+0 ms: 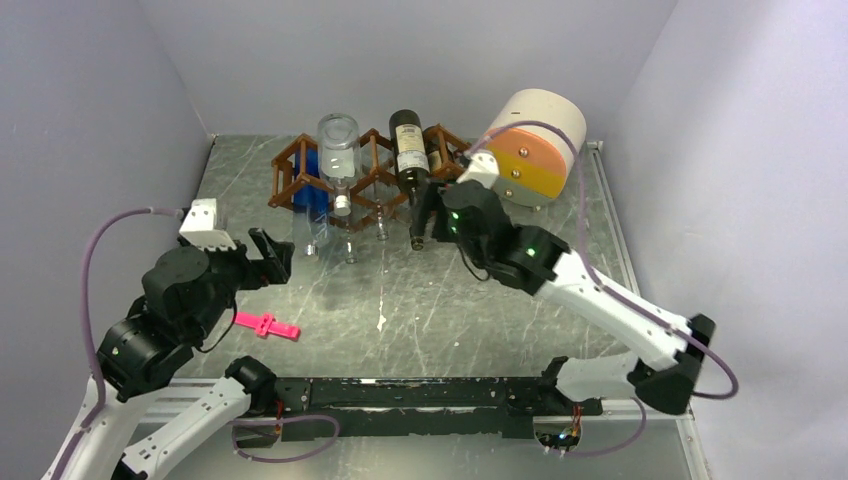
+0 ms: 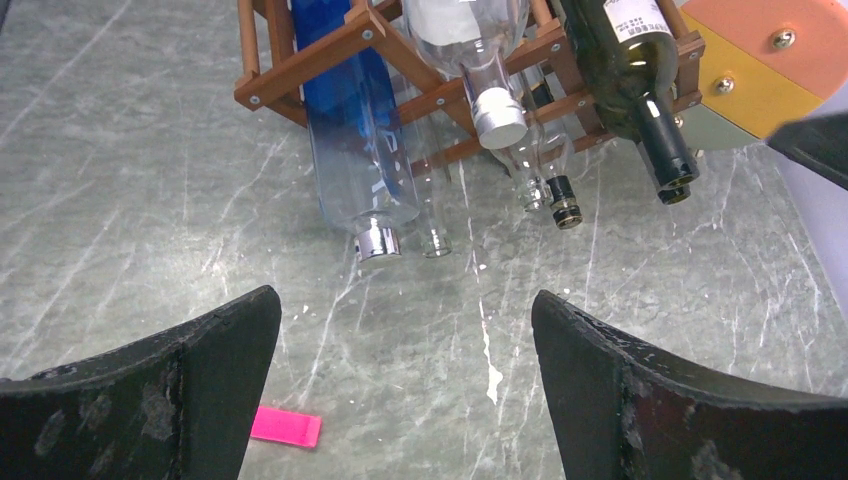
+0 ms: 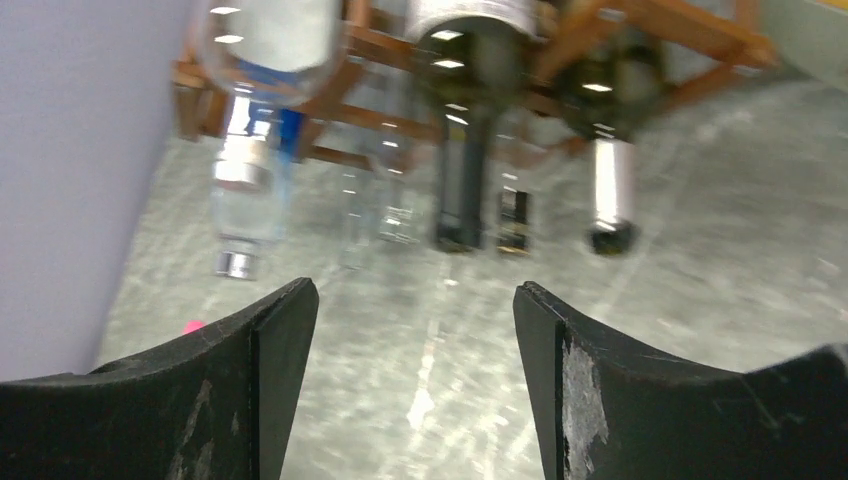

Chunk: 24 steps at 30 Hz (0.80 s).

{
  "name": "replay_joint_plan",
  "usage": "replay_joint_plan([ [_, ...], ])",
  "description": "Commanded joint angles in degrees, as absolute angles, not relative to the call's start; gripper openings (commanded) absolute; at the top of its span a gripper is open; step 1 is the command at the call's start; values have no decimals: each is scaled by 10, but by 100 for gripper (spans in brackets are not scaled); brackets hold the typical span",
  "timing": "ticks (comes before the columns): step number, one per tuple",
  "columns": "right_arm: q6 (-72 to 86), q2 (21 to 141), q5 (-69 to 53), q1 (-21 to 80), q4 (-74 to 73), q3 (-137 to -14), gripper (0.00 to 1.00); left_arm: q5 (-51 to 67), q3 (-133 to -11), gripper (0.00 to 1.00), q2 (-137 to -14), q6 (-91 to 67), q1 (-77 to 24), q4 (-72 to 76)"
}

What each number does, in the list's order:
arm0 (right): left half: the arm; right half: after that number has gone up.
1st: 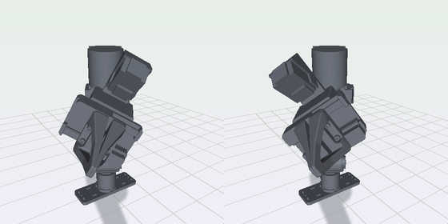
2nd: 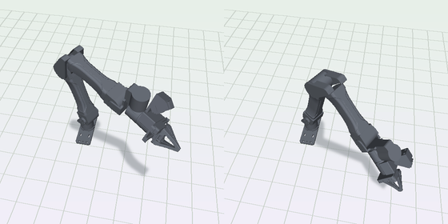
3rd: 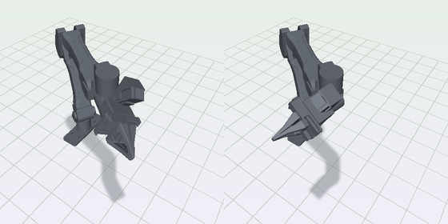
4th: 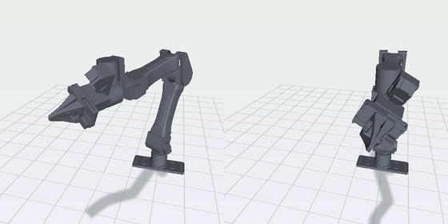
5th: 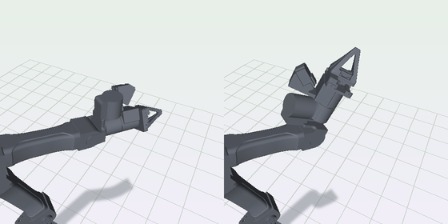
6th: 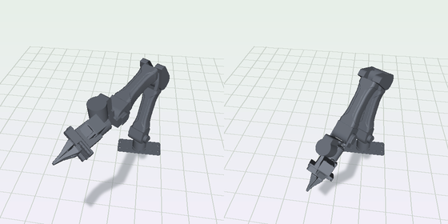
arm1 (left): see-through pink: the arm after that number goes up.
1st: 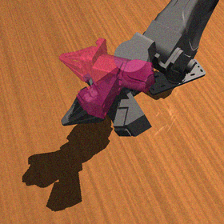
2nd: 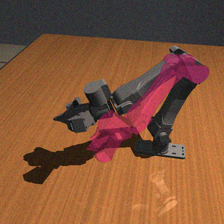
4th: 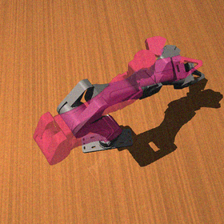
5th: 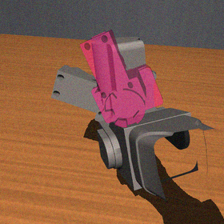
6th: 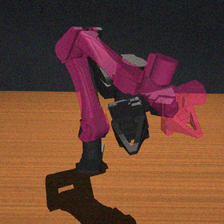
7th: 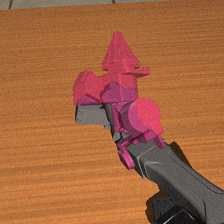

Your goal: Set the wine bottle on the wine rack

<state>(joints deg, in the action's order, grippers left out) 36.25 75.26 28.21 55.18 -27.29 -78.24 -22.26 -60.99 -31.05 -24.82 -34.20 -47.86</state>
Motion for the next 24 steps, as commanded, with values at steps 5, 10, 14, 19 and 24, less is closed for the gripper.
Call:
replay_joint_plan([
  [5, 421, 609, 497, 552, -489, -716, 81, -226, -672, 100, -289, -169, -343, -450],
  [10, 412, 556, 541, 551, -537, -738, 81, -237, -734, 100, -284, -155, -343, -472],
  [14, 398, 521, 569, 551, -550, -756, 81, -234, -779, 100, -280, -145, -343, -481],
  [19, 367, 482, 567, 551, -531, -771, 81, -222, -816, 100, -272, -136, -343, -483],
  [24, 346, 452, 550, 551, -501, -764, 81, -217, -829, 100, -266, -132, -343, -483],
])
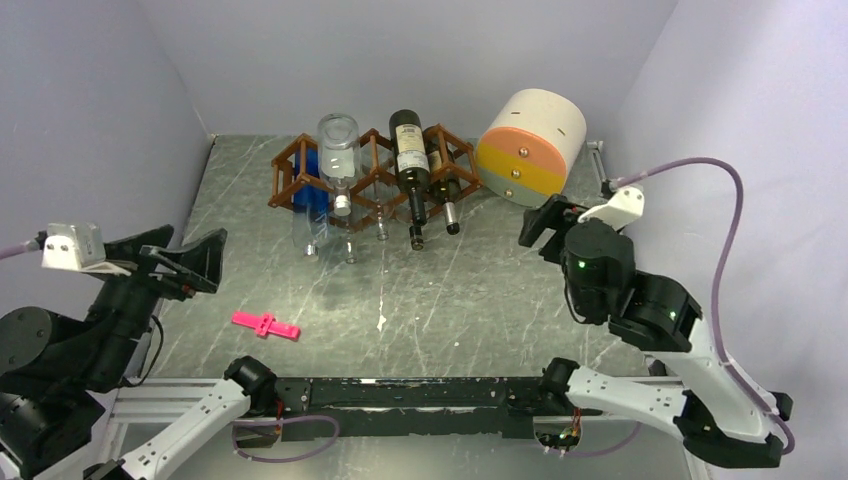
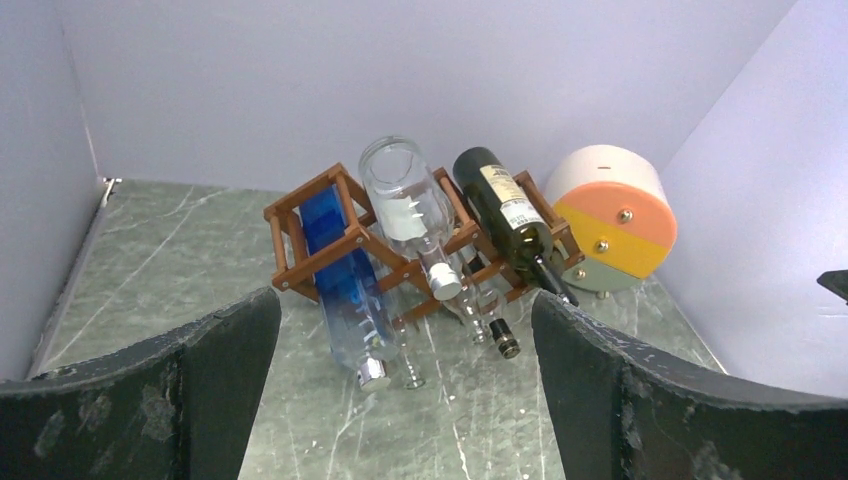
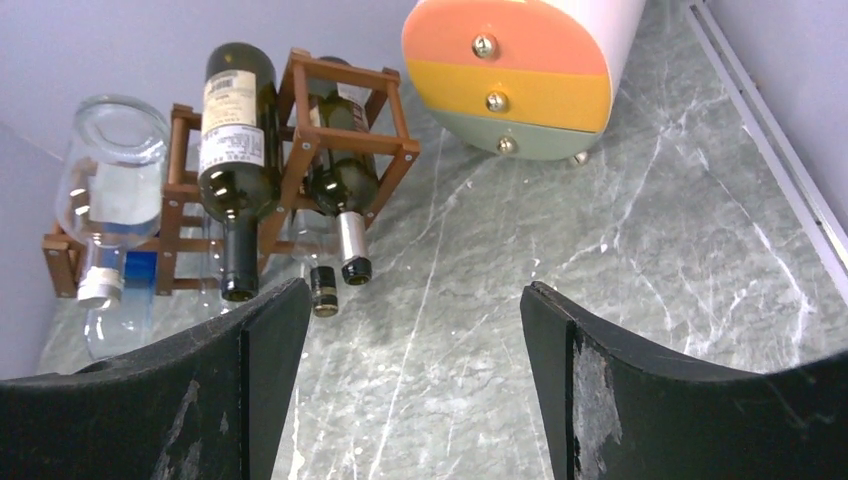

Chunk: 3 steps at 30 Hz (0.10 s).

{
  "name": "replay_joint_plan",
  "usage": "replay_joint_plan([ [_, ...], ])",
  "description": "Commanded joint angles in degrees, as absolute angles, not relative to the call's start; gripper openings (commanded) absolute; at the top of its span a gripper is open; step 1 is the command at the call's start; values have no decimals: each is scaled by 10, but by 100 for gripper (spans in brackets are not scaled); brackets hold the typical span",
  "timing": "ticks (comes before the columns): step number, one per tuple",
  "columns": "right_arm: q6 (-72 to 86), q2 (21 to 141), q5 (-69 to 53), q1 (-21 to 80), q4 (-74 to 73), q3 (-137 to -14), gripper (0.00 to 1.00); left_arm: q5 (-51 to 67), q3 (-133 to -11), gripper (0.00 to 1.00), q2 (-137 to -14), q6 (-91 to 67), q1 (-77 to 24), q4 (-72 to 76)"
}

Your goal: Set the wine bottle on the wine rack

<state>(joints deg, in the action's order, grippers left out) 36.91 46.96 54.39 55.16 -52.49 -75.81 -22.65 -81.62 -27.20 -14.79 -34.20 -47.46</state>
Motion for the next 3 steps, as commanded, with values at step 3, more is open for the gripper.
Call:
replay_joint_plan([
  [3, 353, 445, 542, 551, -505, -766, 82, -216, -828, 100, -262, -132, -343, -480],
])
